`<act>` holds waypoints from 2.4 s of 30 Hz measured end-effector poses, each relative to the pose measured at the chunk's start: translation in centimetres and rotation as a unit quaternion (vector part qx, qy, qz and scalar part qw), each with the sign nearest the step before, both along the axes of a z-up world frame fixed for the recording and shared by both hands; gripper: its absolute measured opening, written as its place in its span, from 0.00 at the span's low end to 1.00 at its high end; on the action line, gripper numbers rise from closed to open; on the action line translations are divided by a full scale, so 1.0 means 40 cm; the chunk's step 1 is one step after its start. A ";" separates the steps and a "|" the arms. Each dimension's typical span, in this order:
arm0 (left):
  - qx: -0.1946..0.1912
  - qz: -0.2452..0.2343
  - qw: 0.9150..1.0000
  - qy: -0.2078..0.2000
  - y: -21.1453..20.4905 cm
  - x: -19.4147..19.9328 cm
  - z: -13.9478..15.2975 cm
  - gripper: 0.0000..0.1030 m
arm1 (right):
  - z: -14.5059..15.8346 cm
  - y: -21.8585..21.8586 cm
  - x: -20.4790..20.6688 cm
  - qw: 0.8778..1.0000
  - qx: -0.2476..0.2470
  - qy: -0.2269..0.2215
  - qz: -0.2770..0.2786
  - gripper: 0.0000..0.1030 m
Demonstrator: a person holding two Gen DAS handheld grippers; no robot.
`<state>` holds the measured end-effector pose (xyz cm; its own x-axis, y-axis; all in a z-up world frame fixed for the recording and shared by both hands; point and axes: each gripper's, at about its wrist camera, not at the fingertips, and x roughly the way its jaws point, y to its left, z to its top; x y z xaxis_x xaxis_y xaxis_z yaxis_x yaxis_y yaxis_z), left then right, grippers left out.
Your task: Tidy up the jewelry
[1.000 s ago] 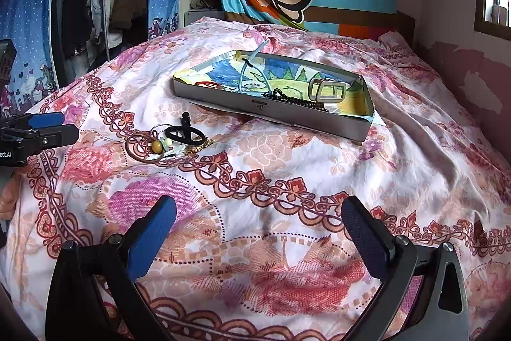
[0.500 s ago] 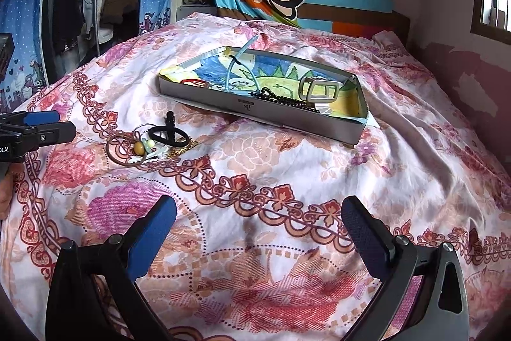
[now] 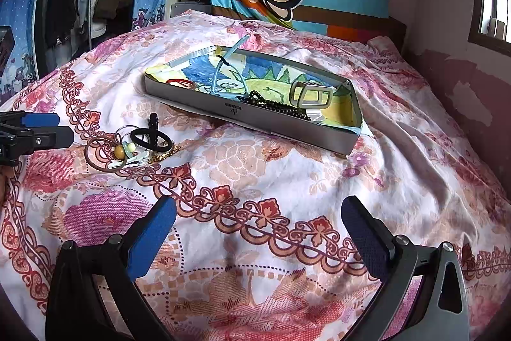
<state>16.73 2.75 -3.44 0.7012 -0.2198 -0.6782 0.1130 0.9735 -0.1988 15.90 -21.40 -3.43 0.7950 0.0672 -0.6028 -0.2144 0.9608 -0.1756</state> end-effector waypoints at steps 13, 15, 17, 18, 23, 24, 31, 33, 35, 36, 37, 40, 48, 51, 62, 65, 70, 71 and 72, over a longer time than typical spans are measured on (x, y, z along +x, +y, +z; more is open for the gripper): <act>0.013 -0.017 1.000 0.016 -0.020 0.002 -0.016 0.76 | -0.005 0.023 0.023 1.000 -0.015 -0.007 0.017 0.99; 0.011 -0.015 1.000 0.019 -0.018 0.004 -0.018 0.76 | -0.005 0.030 0.026 1.000 -0.018 -0.008 0.023 0.99; 0.009 -0.012 1.000 0.022 -0.015 0.005 -0.021 0.76 | -0.008 0.035 0.033 0.999 -0.021 -0.008 0.029 0.99; 0.008 -0.011 1.000 0.023 -0.013 0.006 -0.023 0.76 | -0.009 0.038 0.036 0.999 -0.022 -0.008 0.032 0.98; 0.004 -0.009 0.999 0.034 -0.006 0.015 -0.034 0.76 | -0.022 0.046 0.068 0.998 -0.013 0.008 0.055 0.98; 0.004 -0.009 0.999 0.035 -0.005 0.016 -0.036 0.75 | -0.024 0.047 0.077 0.998 -0.007 0.014 0.063 0.98; -0.004 -0.014 0.998 0.054 -0.004 0.036 -0.055 0.61 | -0.040 0.045 0.132 0.993 0.041 0.038 0.102 0.98; -0.012 -0.018 0.998 0.058 -0.005 0.046 -0.060 0.54 | -0.044 0.055 0.146 0.992 0.047 0.044 0.112 0.98; -0.019 -0.019 0.998 0.061 -0.007 0.056 -0.066 0.48 | -0.048 0.073 0.156 0.990 0.047 0.048 0.125 0.98; -0.022 -0.018 0.998 0.063 -0.006 0.062 -0.069 0.43 | -0.050 0.085 0.161 0.989 0.044 0.048 0.134 0.96; -0.024 -0.016 0.997 0.066 -0.006 0.065 -0.072 0.40 | -0.050 0.097 0.166 0.988 0.040 0.048 0.141 0.94; -0.032 -0.012 0.997 0.073 0.000 0.075 -0.081 0.30 | -0.053 0.134 0.186 0.984 0.030 0.052 0.166 0.89; -0.037 0.002 0.996 0.084 0.011 0.085 -0.094 0.13 | -0.097 0.186 0.211 0.978 0.006 0.086 0.189 0.79; -0.037 0.008 0.995 0.087 0.013 0.088 -0.098 0.09 | -0.103 0.193 0.212 0.978 0.001 0.088 0.190 0.79; -0.042 0.020 0.995 0.087 0.022 0.085 -0.098 0.04 | -0.112 0.200 0.214 0.978 -0.015 0.091 0.187 0.79; -0.043 0.023 0.995 0.085 0.025 0.083 -0.098 0.04 | -0.114 0.202 0.213 0.978 -0.018 0.091 0.187 0.79; -0.045 0.036 0.995 0.077 0.034 0.077 -0.093 0.04 | -0.115 0.212 0.216 0.977 -0.029 0.095 0.190 0.79; -0.047 0.039 0.995 0.075 0.036 0.076 -0.092 0.03 | -0.115 0.216 0.218 0.976 -0.032 0.096 0.192 0.79; -0.049 0.042 0.995 0.074 0.039 0.075 -0.092 0.03 | -0.115 0.221 0.221 0.975 -0.036 0.098 0.195 0.79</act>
<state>19.74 4.31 -7.10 0.6135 -0.2346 -0.7540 -0.0059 0.9535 -0.3014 24.74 -12.56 -8.04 0.5866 0.2930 -0.7550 -0.5970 0.7864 -0.1587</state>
